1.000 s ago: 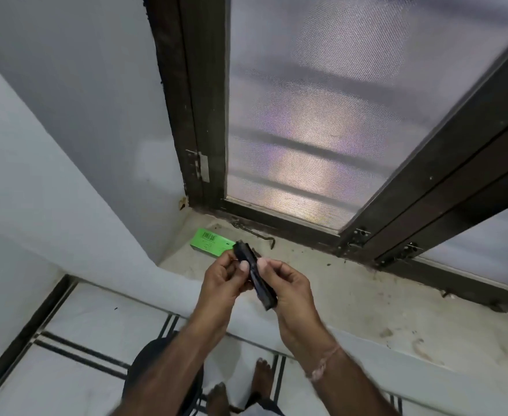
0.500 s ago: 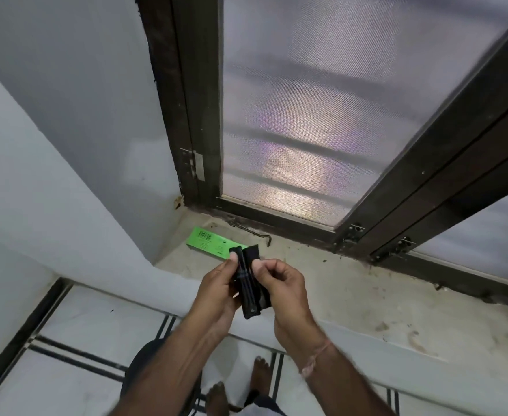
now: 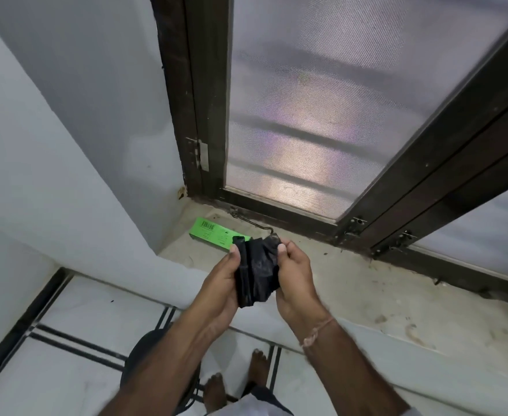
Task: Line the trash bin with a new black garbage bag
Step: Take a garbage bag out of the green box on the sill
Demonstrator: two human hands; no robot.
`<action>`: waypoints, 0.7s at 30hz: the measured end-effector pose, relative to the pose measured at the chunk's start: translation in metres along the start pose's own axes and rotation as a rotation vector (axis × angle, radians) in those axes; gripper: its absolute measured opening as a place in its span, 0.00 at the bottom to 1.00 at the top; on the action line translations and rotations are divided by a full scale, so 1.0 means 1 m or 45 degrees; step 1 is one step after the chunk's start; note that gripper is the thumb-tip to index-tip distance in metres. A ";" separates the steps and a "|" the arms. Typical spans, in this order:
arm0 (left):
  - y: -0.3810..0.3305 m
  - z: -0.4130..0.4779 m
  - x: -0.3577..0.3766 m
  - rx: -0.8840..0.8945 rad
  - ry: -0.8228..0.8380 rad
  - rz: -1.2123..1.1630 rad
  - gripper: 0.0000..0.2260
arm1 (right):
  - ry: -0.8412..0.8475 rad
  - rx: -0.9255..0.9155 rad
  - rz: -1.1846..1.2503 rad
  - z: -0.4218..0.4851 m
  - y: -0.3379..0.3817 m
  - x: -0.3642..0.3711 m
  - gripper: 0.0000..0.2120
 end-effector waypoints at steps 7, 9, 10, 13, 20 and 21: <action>-0.006 -0.001 -0.004 0.105 0.011 0.080 0.21 | 0.294 -0.150 -0.277 -0.012 0.008 0.012 0.11; -0.007 -0.002 -0.007 0.108 -0.017 0.061 0.21 | 0.235 -0.228 -0.362 -0.011 0.011 0.008 0.09; -0.006 -0.003 -0.008 0.103 -0.025 0.066 0.22 | 0.210 -0.254 -0.393 -0.011 0.013 0.006 0.09; -0.005 -0.005 -0.005 0.091 0.003 0.107 0.21 | 0.189 -0.251 -0.377 -0.012 0.013 0.005 0.09; 0.000 -0.005 -0.011 0.043 -0.017 0.006 0.18 | 0.184 -0.086 -0.260 -0.010 0.008 0.003 0.13; 0.000 -0.006 -0.011 0.043 -0.014 0.001 0.19 | 0.229 -0.074 -0.254 -0.012 0.007 0.005 0.13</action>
Point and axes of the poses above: each hand's wrist, its own z-axis towards the middle knuckle, its own x-axis out of the palm, y = z × x, the point moved 7 cm from there along z, towards the middle knuckle, and after that the axes turned 8 degrees about z, right-handed, at the moved point
